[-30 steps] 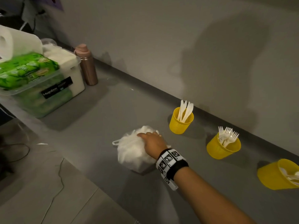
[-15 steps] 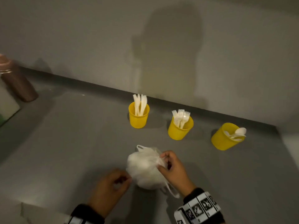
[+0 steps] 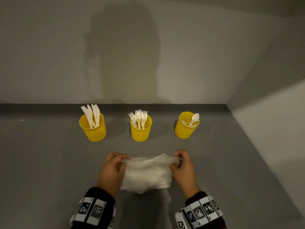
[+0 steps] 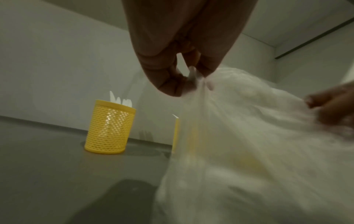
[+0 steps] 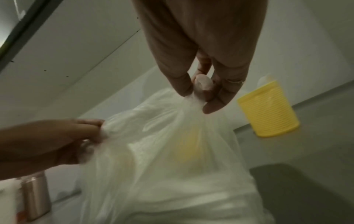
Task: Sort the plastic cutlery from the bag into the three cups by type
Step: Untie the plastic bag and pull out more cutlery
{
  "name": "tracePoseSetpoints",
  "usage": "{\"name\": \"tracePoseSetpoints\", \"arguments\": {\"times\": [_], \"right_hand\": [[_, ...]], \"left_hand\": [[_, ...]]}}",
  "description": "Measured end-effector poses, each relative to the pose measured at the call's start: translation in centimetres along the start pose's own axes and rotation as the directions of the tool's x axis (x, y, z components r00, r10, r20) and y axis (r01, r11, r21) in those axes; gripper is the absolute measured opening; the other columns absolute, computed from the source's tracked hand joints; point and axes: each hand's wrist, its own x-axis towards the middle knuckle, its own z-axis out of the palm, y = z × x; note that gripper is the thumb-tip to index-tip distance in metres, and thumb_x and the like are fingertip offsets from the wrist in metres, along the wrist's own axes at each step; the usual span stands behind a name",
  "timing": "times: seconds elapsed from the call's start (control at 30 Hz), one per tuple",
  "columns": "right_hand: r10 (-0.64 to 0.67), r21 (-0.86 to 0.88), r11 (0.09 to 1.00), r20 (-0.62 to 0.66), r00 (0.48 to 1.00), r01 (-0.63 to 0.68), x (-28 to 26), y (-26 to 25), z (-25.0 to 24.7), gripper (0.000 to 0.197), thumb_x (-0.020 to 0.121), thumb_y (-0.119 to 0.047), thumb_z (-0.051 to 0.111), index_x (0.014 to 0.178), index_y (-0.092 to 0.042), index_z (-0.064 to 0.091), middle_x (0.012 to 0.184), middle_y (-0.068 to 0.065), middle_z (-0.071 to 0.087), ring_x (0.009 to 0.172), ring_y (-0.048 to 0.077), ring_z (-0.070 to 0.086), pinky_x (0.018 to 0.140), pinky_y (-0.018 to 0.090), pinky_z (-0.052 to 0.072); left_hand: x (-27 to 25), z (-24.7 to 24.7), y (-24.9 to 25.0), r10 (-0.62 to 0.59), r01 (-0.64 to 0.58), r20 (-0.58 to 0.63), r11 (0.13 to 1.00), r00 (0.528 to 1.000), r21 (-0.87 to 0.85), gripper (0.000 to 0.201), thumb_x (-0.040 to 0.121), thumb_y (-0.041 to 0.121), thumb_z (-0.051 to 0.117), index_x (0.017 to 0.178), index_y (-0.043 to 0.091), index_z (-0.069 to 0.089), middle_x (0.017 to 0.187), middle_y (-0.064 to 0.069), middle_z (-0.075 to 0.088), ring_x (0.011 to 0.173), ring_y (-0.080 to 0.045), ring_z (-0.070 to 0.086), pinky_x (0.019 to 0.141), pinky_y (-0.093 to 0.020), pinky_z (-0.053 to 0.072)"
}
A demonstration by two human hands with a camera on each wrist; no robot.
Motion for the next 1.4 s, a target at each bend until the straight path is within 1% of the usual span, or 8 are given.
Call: {"name": "tracePoseSetpoints", "arguments": {"times": [0.17,0.33,0.53,0.73,0.83,1.0,1.17,1.4], "right_hand": [[-0.016,-0.184,0.983,-0.043,0.999,0.007,0.1,1.0,-2.8,0.042,0.07,0.012,0.049,0.096,-0.02,0.049,0.109,0.01,0.048,0.078,0.021,0.052,0.08,0.037,0.049],[-0.172,-0.396,0.906,-0.026,0.985,0.148,-1.5,-0.3,-2.5,0.026,0.07,-0.025,0.058,0.094,-0.016,0.061,0.107,0.007,0.05,0.096,0.025,0.053,0.085,0.038,0.049],[0.144,-0.582,0.811,0.283,0.948,0.051,-1.0,0.9,-0.4,0.027,0.073,-0.017,0.066,0.097,-0.02,0.054,0.109,0.003,0.043,0.091,0.027,0.055,0.083,0.033,0.048],[0.232,-0.301,0.931,0.053,0.971,-0.205,0.7,3.1,-3.0,0.033,0.066,0.017,0.048,0.069,-0.016,0.049,0.076,0.008,0.051,0.059,0.018,0.048,0.056,0.007,0.04],[0.429,-0.057,0.903,0.045,0.902,-0.426,1.3,3.1,-3.8,0.014,0.082,0.009,0.046,0.078,0.001,0.057,0.064,0.016,0.058,0.046,0.024,0.057,0.055,0.032,0.056],[0.594,0.547,0.429,0.429,0.681,-0.719,2.2,2.4,-4.0,0.014,0.085,0.004,0.05,0.075,0.0,0.058,0.052,0.013,0.064,0.041,0.017,0.063,0.041,0.028,0.056],[0.48,0.637,0.09,0.646,0.594,-0.765,2.5,3.5,-3.1,0.081,0.008,0.019,0.084,0.087,0.018,0.064,0.082,0.031,0.069,0.069,0.039,0.07,0.058,0.049,0.059],[0.62,0.691,0.182,0.471,0.627,-0.699,2.1,4.3,-1.7,0.033,0.077,-0.008,0.037,0.068,0.003,0.067,0.065,0.021,0.069,0.056,0.034,0.068,0.048,0.044,0.057]], "left_hand": [[0.0,-2.0,0.0,0.016,-0.021,0.06,0.995,0.998,0.092,0.045,0.065,0.009,0.034,0.062,0.043,0.063,0.087,0.0,0.057,0.084,0.003,0.055,0.072,-0.005,0.036],[-1.5,0.1,2.3,-0.113,0.11,0.182,0.994,0.977,0.027,0.019,0.068,0.047,0.052,0.08,0.038,0.063,0.089,0.007,0.061,0.08,-0.007,0.059,0.075,-0.021,0.044],[-1.2,4.8,2.9,-0.296,0.155,0.317,0.902,0.901,0.403,0.026,0.078,0.028,0.062,0.099,0.03,0.048,0.103,0.0,0.052,0.096,-0.021,0.054,0.082,-0.028,0.043],[-0.3,1.9,0.0,-0.246,0.187,0.255,0.954,0.935,0.235,0.039,0.057,-0.001,0.053,0.078,0.031,0.046,0.091,-0.005,0.049,0.081,-0.024,0.051,0.066,-0.022,0.037],[0.2,0.7,-1.2,-0.294,0.211,0.22,0.919,0.93,0.332,0.036,0.064,0.0,0.053,0.058,0.033,0.038,0.072,-0.003,0.046,0.08,-0.033,0.054,0.068,-0.027,0.035],[0.8,0.8,-0.7,-0.44,0.409,0.161,0.892,0.883,0.194,0.039,0.088,0.002,0.04,0.051,0.013,0.039,0.056,-0.005,0.044,0.063,-0.026,0.048,0.048,-0.026,0.043],[1.5,1.9,-0.6,-0.651,0.633,0.37,0.223,0.663,-0.742,0.033,0.093,0.001,0.023,0.073,-0.002,0.05,0.05,-0.011,0.067,0.04,-0.011,0.063,0.031,-0.011,0.041],[1.0,3.1,-0.7,-0.588,0.539,0.401,0.072,0.703,-0.839,0.023,0.057,0.004,0.04,0.064,0.001,0.062,0.044,-0.01,0.059,0.038,-0.018,0.057,0.038,-0.017,0.046]]}}
